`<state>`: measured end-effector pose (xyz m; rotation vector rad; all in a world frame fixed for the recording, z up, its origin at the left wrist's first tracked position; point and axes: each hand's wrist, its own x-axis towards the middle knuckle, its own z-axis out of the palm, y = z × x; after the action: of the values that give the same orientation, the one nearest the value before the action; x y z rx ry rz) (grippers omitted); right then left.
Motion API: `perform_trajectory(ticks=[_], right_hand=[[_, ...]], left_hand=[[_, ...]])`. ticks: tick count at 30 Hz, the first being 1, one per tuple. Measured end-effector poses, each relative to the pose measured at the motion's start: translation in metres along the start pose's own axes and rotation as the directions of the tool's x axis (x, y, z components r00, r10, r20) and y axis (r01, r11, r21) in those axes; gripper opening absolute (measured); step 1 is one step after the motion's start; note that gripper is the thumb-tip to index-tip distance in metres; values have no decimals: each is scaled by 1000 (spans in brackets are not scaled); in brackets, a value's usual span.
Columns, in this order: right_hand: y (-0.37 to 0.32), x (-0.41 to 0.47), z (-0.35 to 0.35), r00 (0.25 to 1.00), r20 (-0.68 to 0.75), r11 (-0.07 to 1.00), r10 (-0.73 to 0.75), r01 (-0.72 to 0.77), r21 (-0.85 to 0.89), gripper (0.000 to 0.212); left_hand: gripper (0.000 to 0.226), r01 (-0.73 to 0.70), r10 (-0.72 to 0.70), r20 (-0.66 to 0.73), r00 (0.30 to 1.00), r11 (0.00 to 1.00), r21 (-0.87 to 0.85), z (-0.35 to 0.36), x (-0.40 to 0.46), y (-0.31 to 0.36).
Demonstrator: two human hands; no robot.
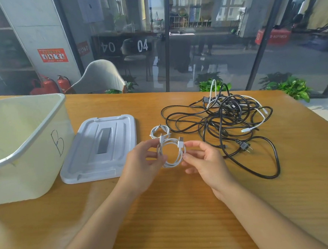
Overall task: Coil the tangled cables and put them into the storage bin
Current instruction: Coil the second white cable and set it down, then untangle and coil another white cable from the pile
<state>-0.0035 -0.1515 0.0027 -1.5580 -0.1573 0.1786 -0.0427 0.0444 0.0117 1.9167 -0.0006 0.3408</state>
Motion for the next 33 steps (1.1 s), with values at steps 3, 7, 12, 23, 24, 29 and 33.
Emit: perform_trajectory(ticks=[3, 7, 12, 23, 24, 29, 33], right_hand=[[1, 12, 3, 999, -11, 993, -33, 32, -117, 27], [5, 25, 6, 981, 20, 826, -193, 174, -537, 27], [10, 31, 9, 965, 151, 667, -212, 257, -699, 58], [23, 55, 19, 952, 303, 302, -38, 300, -905, 71], [24, 59, 21, 953, 300, 298, -37, 297, -907, 70], [24, 77, 30, 955, 294, 287, -47, 295, -911, 67], [26, 79, 30, 953, 293, 293, -69, 301, -908, 68]], left_hand=[[47, -56, 55, 16, 998, 989, 138, -2, 8, -2], [55, -96, 88, 37, 995, 901, 423, -6, 18, -5], [88, -108, 78, 75, 994, 700, 705, -12, 22, -14], [82, -75, -16, 95, 995, 484, 872, -11, 39, -35], [83, -73, -18, 92, 996, 468, 881, -9, 40, -36], [86, -46, -4, 53, 999, 445, 894, -4, 45, -37], [81, -46, 25, 39, 999, 442, 896, -5, 43, -37]])
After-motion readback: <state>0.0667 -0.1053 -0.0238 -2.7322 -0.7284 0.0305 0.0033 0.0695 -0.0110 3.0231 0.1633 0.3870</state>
